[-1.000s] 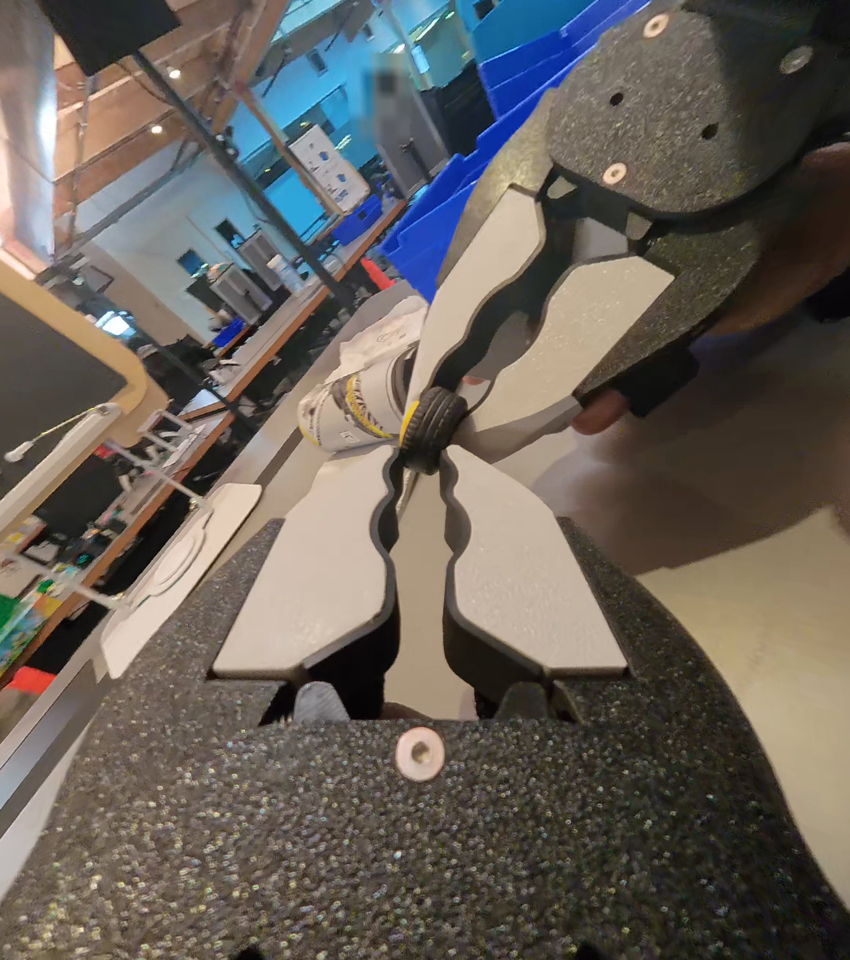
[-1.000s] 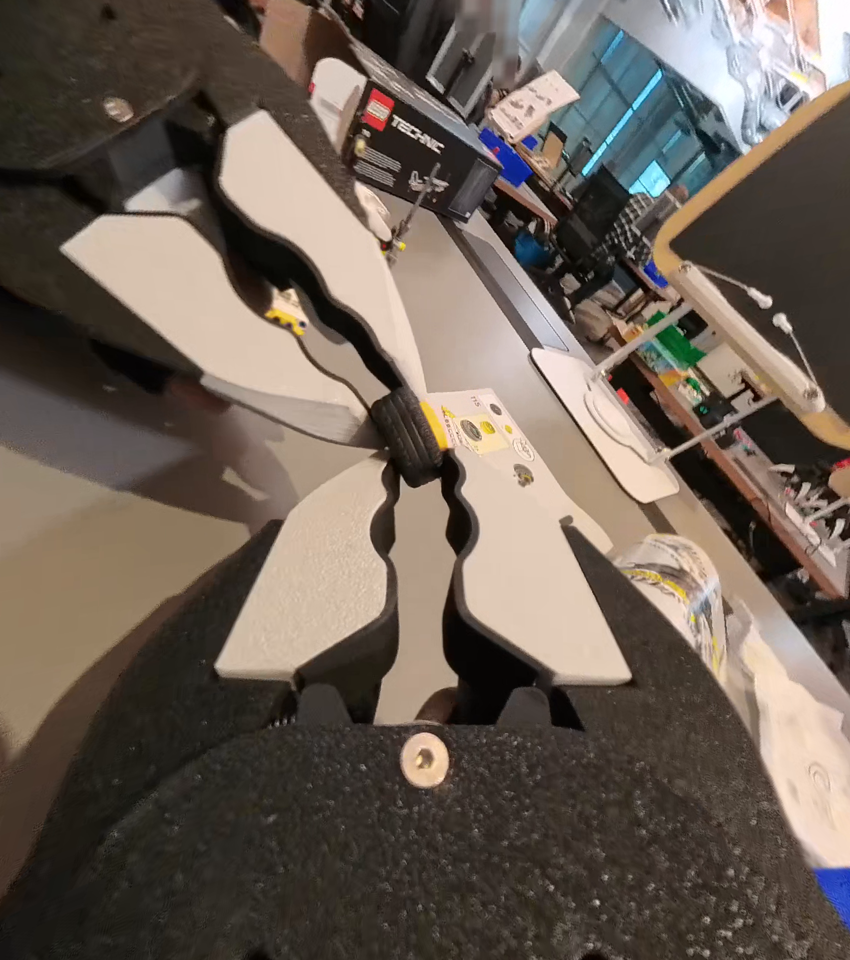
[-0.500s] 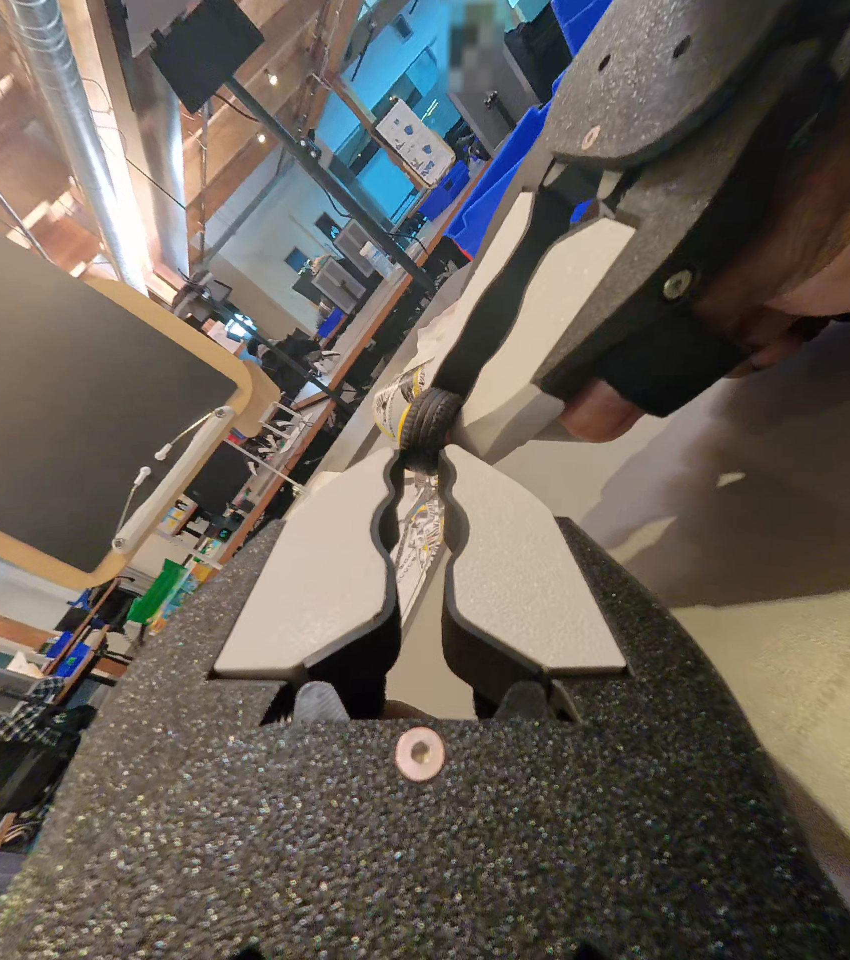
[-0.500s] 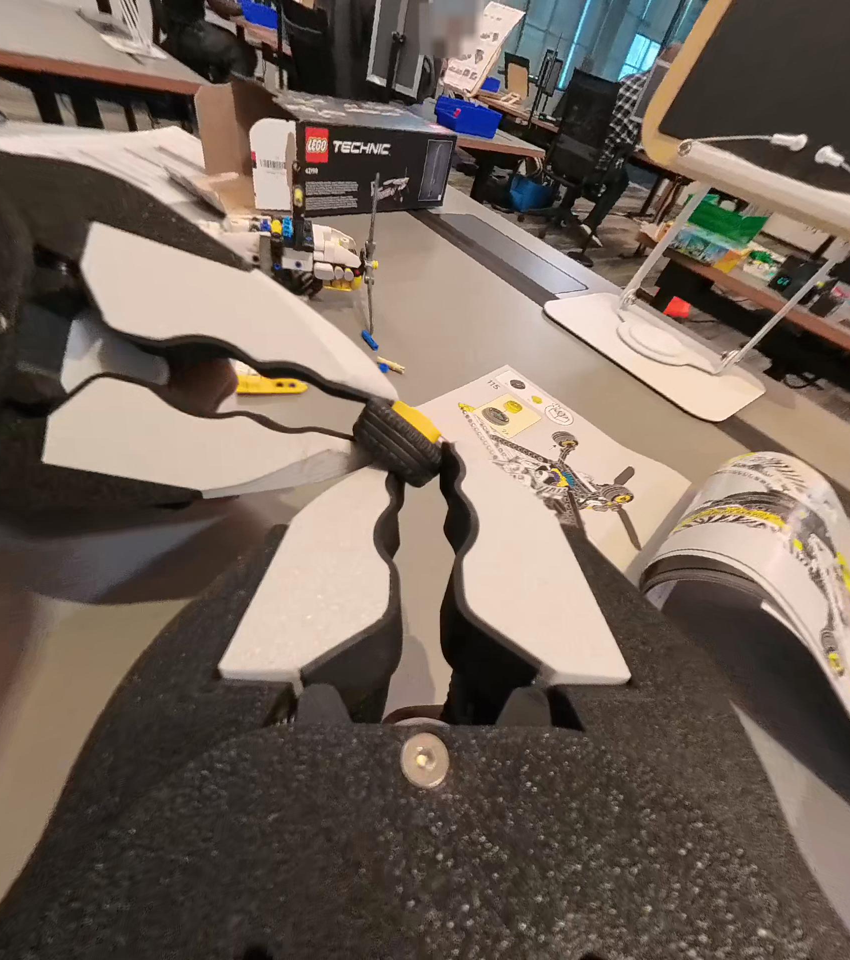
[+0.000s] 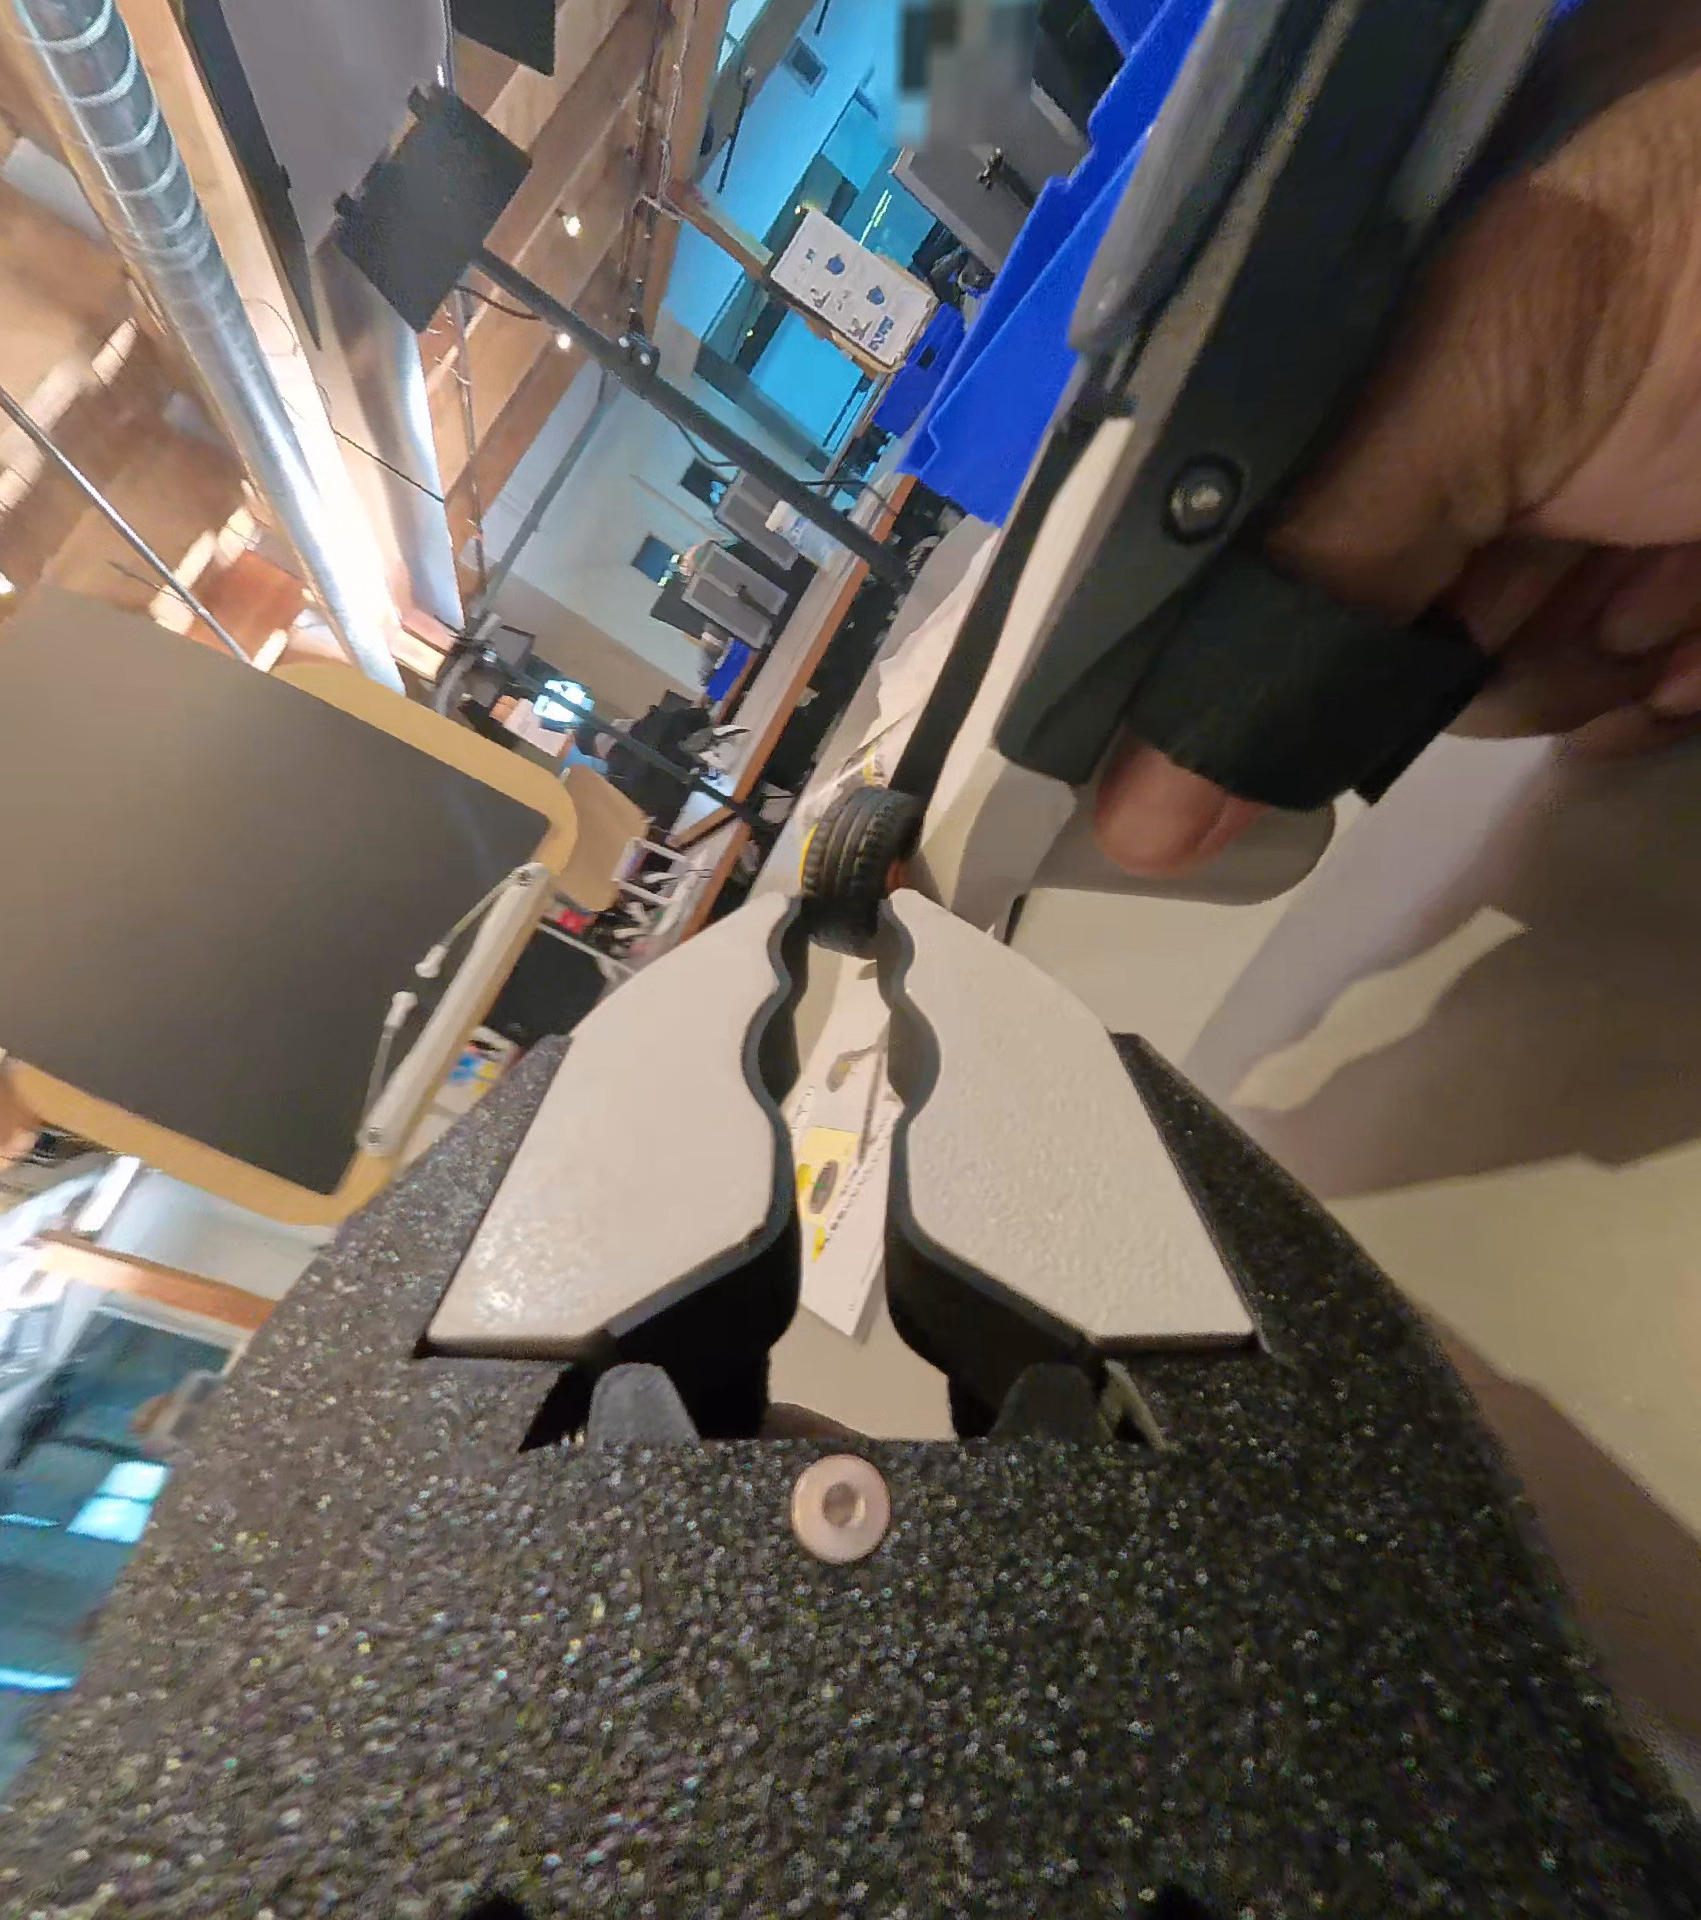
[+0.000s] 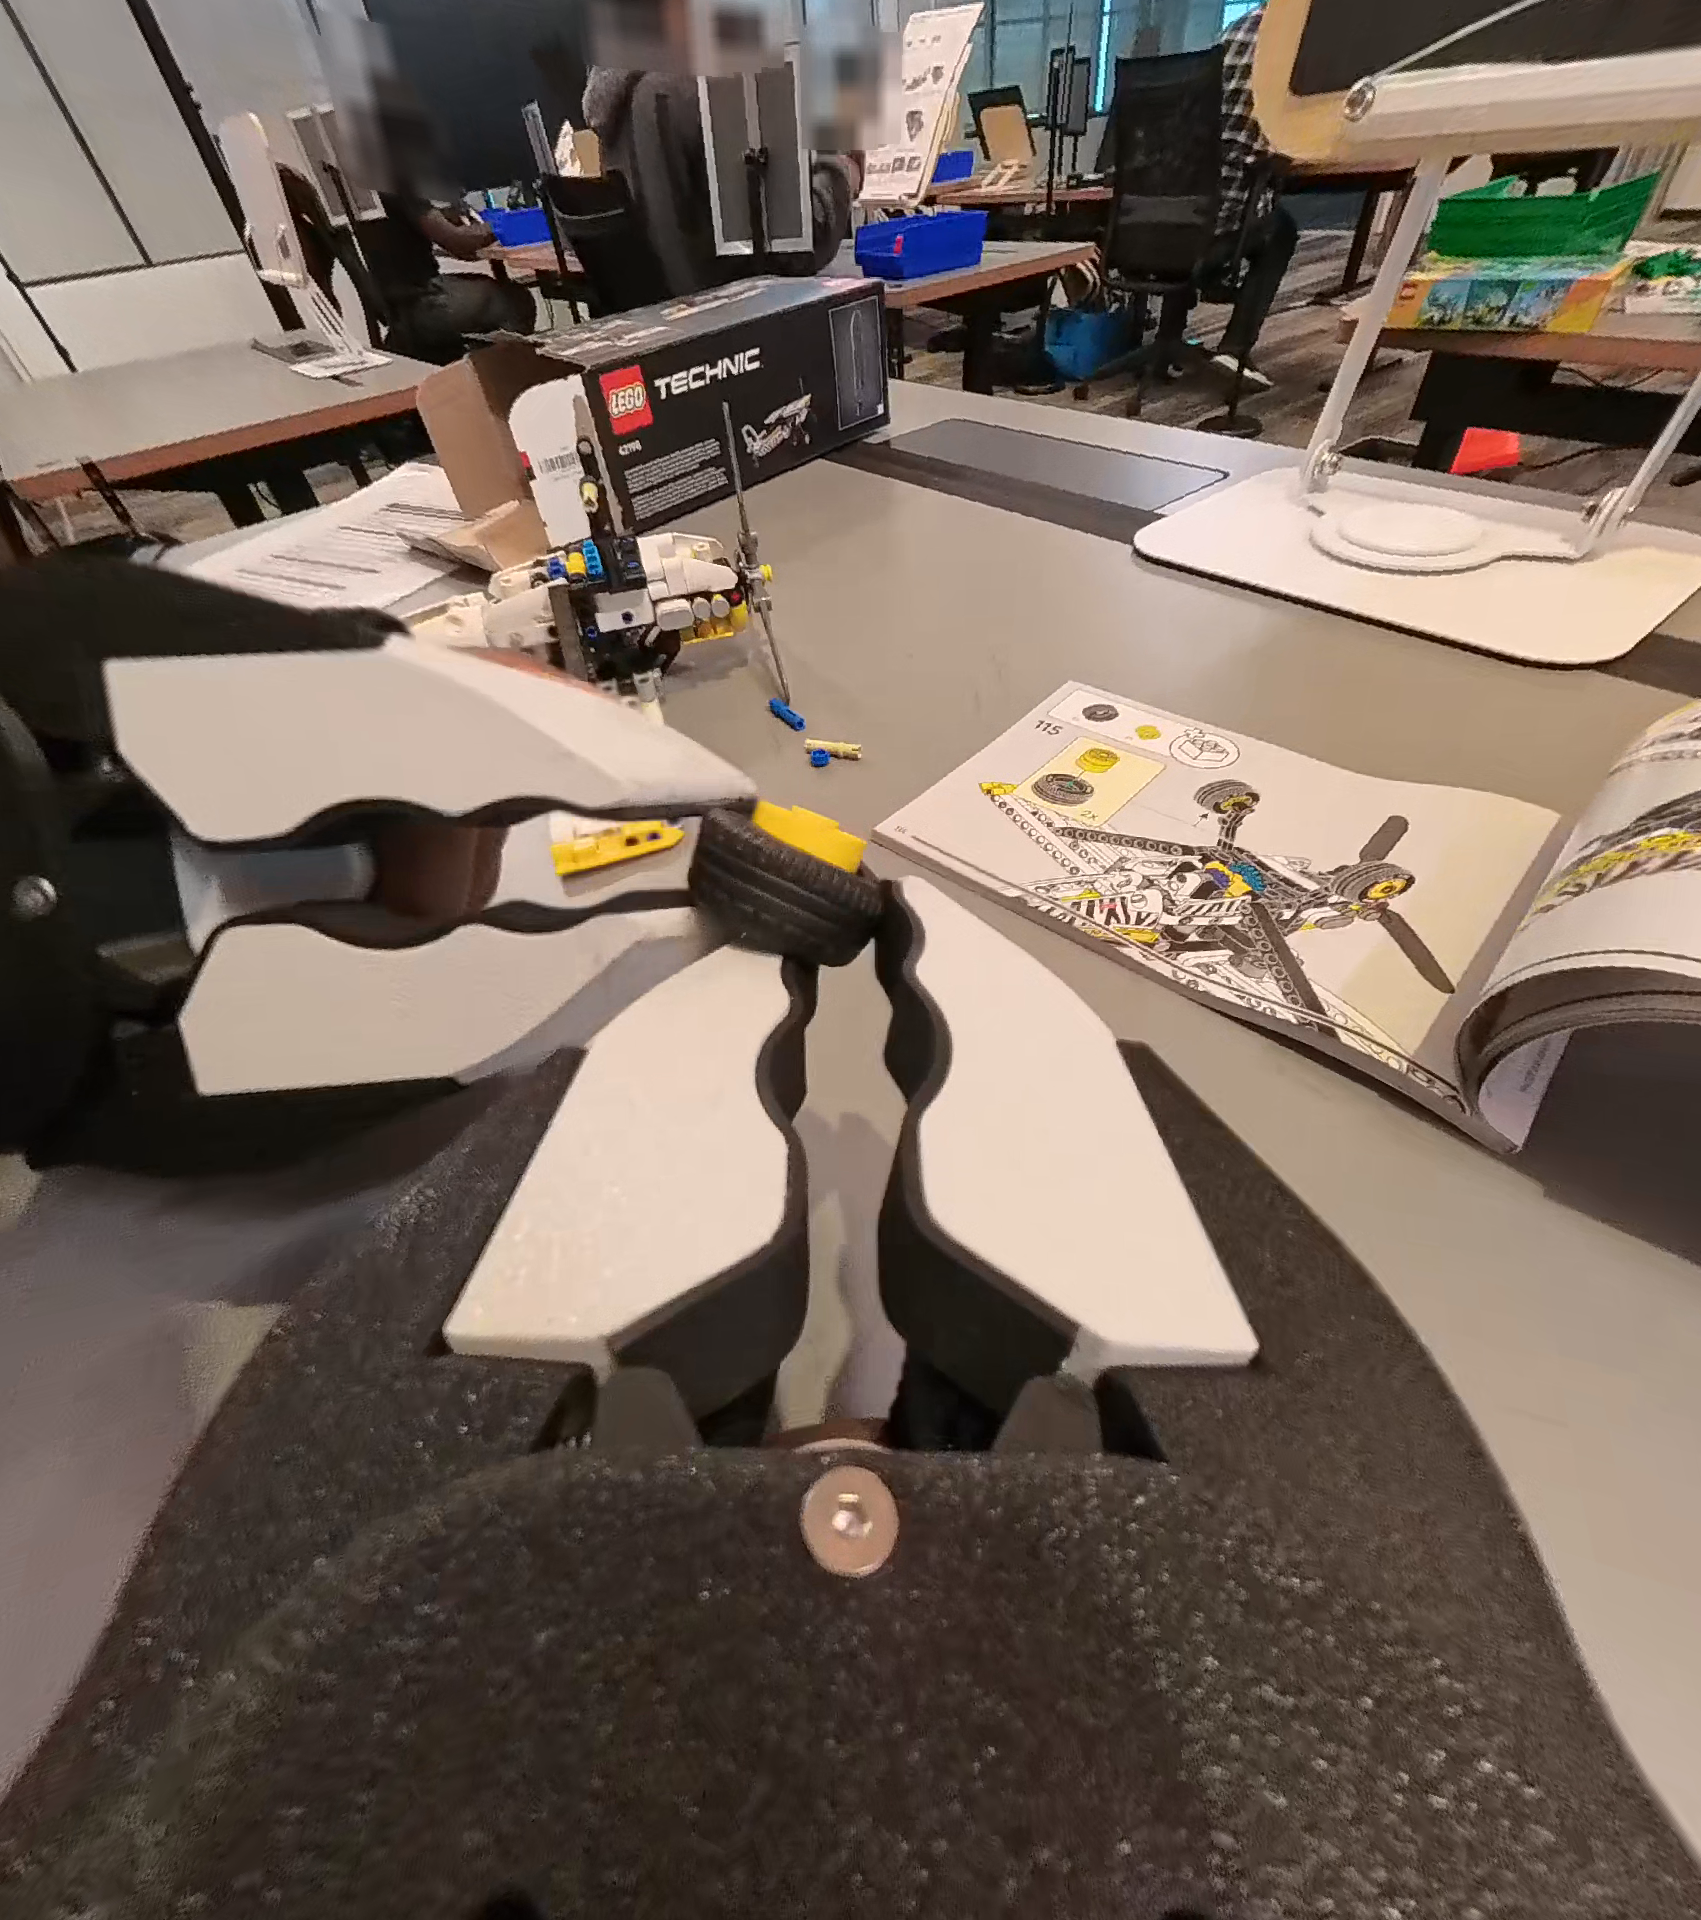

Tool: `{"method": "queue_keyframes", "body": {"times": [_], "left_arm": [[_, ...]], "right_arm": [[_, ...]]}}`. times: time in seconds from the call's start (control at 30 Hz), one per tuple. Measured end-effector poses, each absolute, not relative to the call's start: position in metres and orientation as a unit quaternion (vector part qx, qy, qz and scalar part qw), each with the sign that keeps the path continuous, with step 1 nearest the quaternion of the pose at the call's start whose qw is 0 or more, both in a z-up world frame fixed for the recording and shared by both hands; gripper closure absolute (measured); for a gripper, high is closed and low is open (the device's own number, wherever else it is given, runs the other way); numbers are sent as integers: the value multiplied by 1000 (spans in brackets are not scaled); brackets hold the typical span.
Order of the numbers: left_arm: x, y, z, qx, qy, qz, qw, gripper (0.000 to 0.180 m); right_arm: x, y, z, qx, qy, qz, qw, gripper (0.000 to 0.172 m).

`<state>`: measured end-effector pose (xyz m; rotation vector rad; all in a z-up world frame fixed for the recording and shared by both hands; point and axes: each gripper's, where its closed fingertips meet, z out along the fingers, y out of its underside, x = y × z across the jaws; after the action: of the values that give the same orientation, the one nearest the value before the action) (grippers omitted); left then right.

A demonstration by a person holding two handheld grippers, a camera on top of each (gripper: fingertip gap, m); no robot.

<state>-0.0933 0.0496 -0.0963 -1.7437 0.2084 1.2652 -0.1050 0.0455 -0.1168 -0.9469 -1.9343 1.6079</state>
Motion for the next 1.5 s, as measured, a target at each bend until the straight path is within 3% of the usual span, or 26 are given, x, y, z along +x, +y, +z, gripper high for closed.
{"method": "queue_keyframes", "body": {"times": [0.3, 0.5, 0.6, 0.77, 1.03, 1.33, 1.5], "left_arm": [[-101, 39, -90, -739, 10, 323, 591, 167], [-95, 37, -98, -751, 68, 296, 587, 166], [-92, 40, -104, -771, 43, 231, 592, 166], [-96, 40, -112, -787, -56, 82, 609, 166], [-97, 42, -127, -783, -148, -54, 601, 167], [-94, 46, -133, -788, -165, -62, 590, 167], [-97, 46, -138, -797, -182, -32, 576, 167]], "right_arm": [[-103, 44, -101, -200, -727, 560, 344, 153], [-92, 39, -103, -89, -748, 524, 398, 137], [-91, 41, -100, -104, -744, 545, 372, 137], [-95, 45, -103, -150, -746, 570, 310, 158], [-99, 47, -122, -231, -759, 585, 167, 157], [-100, 47, -127, -246, -766, 572, 161, 158], [-102, 49, -132, -234, -780, 530, 235, 158]]}}
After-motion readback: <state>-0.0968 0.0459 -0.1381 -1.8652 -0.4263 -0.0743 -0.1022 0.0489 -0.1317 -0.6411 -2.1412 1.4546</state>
